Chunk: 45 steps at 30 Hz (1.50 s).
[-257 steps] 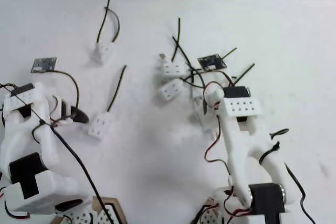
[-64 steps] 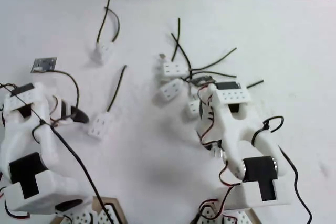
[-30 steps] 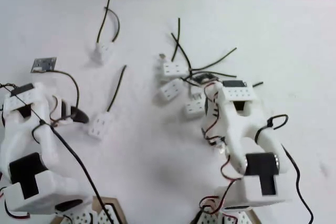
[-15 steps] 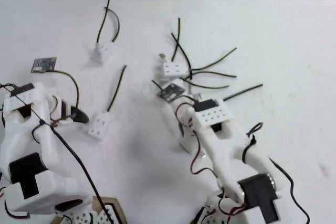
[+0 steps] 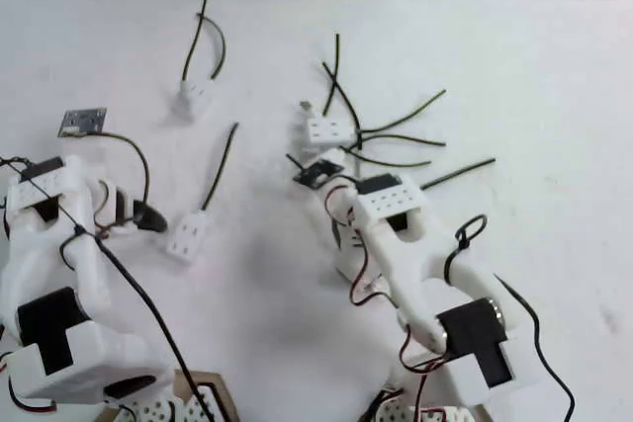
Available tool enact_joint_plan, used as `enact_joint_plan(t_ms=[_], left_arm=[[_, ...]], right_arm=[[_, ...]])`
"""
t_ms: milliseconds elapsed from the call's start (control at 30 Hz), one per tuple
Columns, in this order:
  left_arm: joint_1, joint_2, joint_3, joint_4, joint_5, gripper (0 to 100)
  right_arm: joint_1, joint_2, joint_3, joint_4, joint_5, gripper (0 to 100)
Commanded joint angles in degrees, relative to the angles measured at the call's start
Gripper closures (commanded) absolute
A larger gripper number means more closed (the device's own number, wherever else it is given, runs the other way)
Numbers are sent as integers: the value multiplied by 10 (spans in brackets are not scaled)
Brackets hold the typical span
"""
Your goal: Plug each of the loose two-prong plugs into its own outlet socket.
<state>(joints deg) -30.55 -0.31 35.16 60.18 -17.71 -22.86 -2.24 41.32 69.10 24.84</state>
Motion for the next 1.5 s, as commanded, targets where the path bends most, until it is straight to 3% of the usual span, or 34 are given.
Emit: enact_joint_plan(t_ms=[0, 300, 433, 533, 867, 1200, 1300, 1467], left_arm=[[-3, -22, 0, -5, 1, 646], [-3, -22, 0, -5, 1, 646], [-3, -22, 0, -5, 1, 646], [-3, -22, 0, -5, 1, 646], [15, -36, -8, -3, 4, 646], [71, -327, 86, 11, 11, 646], [85, -418, 134, -6, 78, 646], [87, -529, 238, -105, 151, 646]], right_arm=[[-1, -2, -27, 31, -6, 918], [0, 0, -28, 29, -6, 923], [0, 2, -28, 10, -4, 987], [-4, -7, -28, 14, -2, 982], [-65, -230, -28, 79, -13, 981], [-123, -341, -25, 11, -126, 981], [-144, -349, -25, -15, -159, 981], [-178, -380, -24, -33, -199, 981]])
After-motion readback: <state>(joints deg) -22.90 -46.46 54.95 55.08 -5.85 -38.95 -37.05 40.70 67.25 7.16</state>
